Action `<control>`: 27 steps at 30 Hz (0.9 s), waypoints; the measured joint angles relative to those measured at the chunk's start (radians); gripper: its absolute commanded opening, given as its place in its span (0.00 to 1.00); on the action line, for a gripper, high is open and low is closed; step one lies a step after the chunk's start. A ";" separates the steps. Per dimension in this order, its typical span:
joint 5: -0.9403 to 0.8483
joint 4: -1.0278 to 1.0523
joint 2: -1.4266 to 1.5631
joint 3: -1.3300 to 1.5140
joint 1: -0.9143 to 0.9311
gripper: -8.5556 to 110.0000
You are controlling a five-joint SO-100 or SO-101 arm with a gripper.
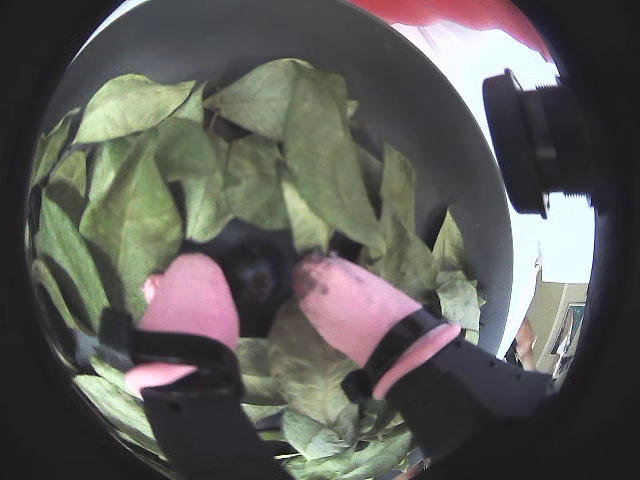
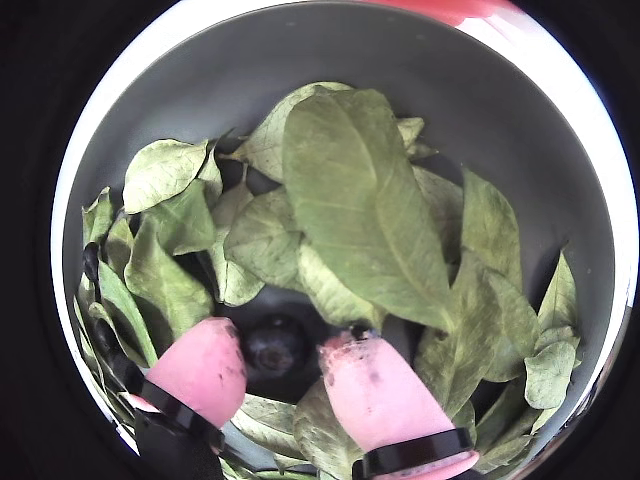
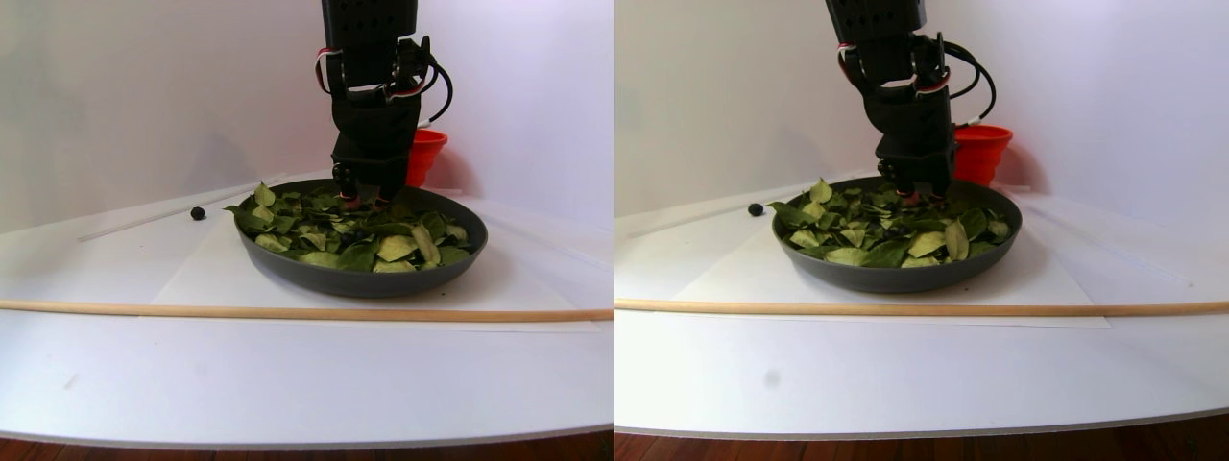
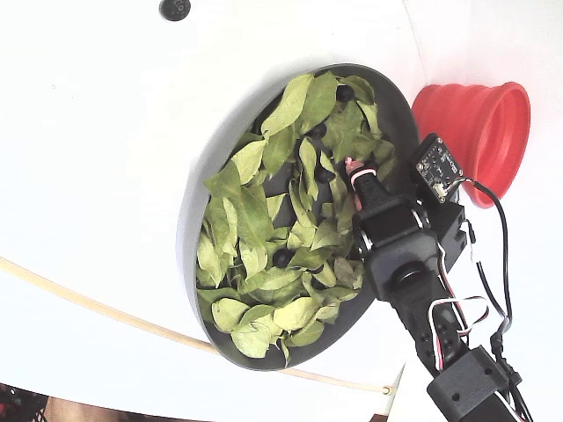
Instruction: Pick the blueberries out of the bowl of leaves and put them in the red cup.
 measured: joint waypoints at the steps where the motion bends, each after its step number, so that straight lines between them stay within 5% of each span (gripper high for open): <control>1: 0.000 0.000 -0.005 0.000 0.000 0.17; 27: -0.054 0.000 0.011 0.011 0.000 0.15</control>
